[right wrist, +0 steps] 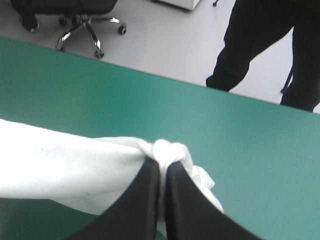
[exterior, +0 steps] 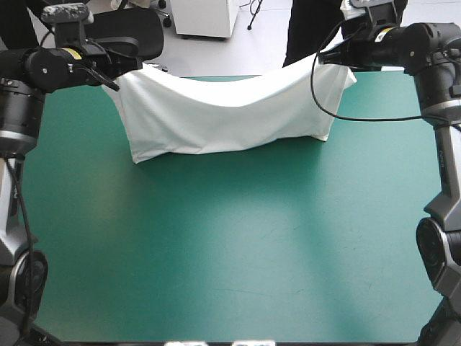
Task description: Fold the cloth
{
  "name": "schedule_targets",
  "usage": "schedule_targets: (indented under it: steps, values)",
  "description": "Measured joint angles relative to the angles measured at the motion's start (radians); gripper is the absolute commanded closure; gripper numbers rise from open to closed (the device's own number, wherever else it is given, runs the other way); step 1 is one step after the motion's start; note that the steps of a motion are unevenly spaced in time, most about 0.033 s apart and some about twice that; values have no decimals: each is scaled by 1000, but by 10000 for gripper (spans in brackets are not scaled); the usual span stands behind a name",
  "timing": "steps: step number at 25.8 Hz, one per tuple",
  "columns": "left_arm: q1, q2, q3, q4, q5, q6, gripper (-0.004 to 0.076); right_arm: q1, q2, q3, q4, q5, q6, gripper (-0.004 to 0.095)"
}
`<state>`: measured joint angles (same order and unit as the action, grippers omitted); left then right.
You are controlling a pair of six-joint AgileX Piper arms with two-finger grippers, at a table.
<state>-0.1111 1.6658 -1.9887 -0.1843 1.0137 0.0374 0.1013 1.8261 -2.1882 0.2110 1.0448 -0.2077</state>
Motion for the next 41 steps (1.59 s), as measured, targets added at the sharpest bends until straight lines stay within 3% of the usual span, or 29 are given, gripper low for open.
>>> schedule_targets:
  steps: [5, 13, 36, 41]
  values:
    - [0, 64, 25, 0, 82, 0, 741, 0, 14, 112, 3, 39, -28, 925]
    - [-7, 19, 188, -4, 172, 0, 741, 0, 9, 290, 25, 144, -49, 925]
    - [-145, -254, 989, 35, 176, 8, 741, 0, -293, 1068, 37, 165, -97, 925]
    - [-145, -350, 1074, 35, 166, 8, 741, 0, -390, 1185, 38, 163, -98, 925]
